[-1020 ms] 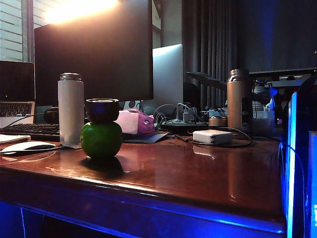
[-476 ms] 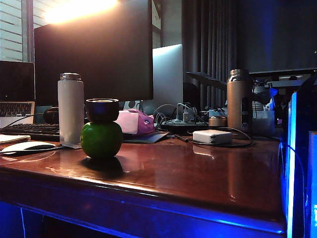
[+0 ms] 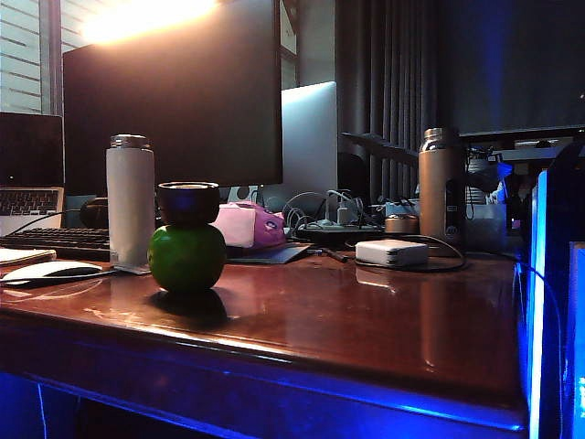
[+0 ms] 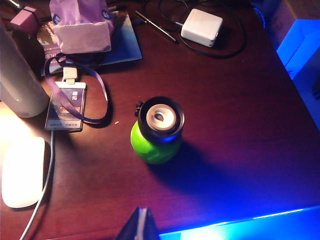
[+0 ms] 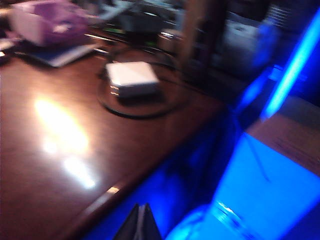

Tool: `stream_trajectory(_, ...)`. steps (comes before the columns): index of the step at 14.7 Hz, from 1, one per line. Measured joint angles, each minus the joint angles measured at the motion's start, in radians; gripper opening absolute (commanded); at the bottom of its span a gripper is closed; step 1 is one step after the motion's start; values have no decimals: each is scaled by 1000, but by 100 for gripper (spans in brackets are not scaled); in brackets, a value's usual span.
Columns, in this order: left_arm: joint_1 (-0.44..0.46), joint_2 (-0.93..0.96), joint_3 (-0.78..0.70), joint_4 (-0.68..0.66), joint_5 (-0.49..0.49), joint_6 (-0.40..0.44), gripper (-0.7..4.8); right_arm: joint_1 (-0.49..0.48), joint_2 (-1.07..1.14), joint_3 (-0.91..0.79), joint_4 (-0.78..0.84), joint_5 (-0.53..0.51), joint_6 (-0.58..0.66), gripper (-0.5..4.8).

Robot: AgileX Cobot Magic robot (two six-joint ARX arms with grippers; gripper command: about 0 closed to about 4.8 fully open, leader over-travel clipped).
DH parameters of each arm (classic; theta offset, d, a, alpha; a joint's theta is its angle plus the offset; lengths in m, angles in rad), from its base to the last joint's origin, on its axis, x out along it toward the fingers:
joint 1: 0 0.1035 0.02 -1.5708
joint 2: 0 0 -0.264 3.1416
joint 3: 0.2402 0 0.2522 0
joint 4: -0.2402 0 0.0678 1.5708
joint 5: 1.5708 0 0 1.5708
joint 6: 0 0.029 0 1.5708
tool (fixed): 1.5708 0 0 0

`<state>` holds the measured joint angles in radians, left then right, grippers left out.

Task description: Stack the black thermos bottle cap from the table onto the green apple.

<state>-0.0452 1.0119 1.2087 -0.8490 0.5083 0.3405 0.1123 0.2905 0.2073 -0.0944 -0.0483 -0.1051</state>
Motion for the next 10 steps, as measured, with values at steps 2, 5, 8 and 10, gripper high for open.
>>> stream_trajectory(2,0,0,0,0,0,0,-5,-35,-39,-32,-2,1,1,-3)
stream_trajectory(5,0,0,0,0,0,0,-5,-50,-116,-101,-1,3,5,-3)
stream_trajectory(8,0,0,0,0,0,0,-5,-51,-206,-177,-20,3,66,-3)
stream_trajectory(10,0,0,0,0,0,0,-5,-76,-246,-182,-119,3,73,-3)
